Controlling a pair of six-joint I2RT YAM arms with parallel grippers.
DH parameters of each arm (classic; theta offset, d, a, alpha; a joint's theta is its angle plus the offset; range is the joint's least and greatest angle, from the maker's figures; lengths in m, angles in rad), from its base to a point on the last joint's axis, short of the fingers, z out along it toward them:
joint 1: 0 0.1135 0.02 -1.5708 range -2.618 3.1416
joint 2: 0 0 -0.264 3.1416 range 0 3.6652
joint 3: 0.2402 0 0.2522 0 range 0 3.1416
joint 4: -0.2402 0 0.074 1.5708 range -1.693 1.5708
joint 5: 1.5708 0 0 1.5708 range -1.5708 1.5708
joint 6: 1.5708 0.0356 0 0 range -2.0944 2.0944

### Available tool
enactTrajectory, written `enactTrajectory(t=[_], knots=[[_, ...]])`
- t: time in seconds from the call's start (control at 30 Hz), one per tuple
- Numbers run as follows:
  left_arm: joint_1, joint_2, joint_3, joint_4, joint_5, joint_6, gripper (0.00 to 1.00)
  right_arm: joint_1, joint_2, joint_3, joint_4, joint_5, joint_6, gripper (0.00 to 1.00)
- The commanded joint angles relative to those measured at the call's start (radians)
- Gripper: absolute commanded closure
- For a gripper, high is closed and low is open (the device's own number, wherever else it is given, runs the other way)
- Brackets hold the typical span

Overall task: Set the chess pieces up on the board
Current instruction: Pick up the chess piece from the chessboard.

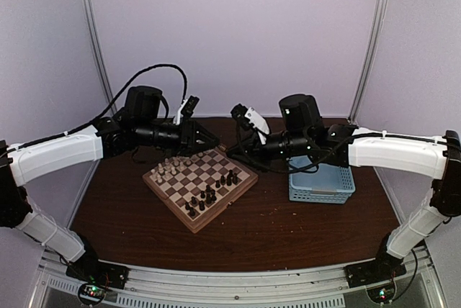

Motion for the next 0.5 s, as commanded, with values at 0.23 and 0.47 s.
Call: enactTrajectory(t=[0.23, 0.47], knots=[[0.006, -0.001, 0.013, 0.04, 0.018, 0.028, 0.92, 0.009, 0.02, 0.031, -0.017, -0.009, -0.007, 0.85], [0.009, -0.005, 0.033, -0.012, -0.002, 0.074, 0.95, 0.008, 0.018, 0.028, -0.031, 0.019, -0.013, 0.85]])
